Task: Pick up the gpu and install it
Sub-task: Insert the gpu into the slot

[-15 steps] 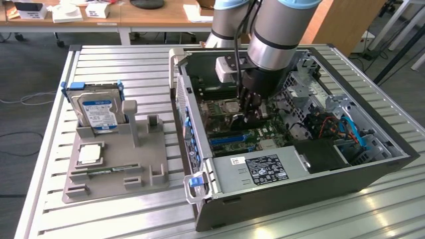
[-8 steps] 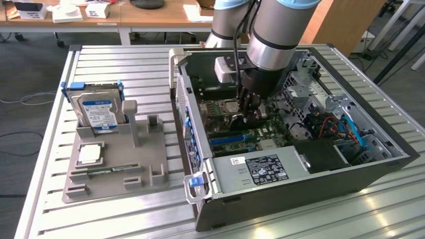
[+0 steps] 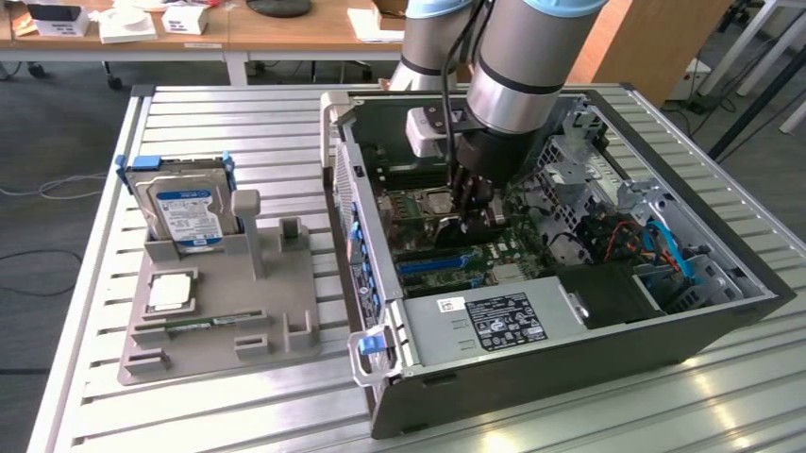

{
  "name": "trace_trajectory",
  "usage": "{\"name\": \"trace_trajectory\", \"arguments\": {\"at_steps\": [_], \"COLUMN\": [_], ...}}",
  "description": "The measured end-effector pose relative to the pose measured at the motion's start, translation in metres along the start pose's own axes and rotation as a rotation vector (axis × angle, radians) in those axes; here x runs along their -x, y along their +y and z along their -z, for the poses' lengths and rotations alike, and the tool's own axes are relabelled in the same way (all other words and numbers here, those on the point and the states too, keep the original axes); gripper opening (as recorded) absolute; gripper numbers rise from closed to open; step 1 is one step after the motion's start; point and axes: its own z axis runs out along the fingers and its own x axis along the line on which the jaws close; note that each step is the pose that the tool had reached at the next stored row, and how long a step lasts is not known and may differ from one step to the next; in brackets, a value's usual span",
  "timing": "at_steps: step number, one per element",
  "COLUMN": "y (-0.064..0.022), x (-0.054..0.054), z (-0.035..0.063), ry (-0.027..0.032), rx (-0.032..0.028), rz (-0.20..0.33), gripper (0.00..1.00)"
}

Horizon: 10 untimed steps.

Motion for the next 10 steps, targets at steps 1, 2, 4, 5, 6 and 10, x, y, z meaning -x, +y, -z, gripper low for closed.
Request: {"name": "trace_trajectory", "arguments": {"at_steps": [1,2,4,5,6,10], "y": [0.0003,0.0005,0.0005,0.0005,0.0005,0.0011], "x": [0.0000,0.0000,0.0000,0.0000,0.0000,0.0000], "z": [0.0000,0.0000,0.0000,0.0000,0.0000,0.0000], "ry": [0.0000,0.0000,0.0000,0.0000,0.0000,0.0000], "rx": [0.0000,0.0000,0.0000,0.0000,0.0000,0.0000], "rz": [0.000,0.000,0.000,0.000,0.000,0.000], "gripper": [0.27,0.27,0.27,0.27,0.27,0.27]}}
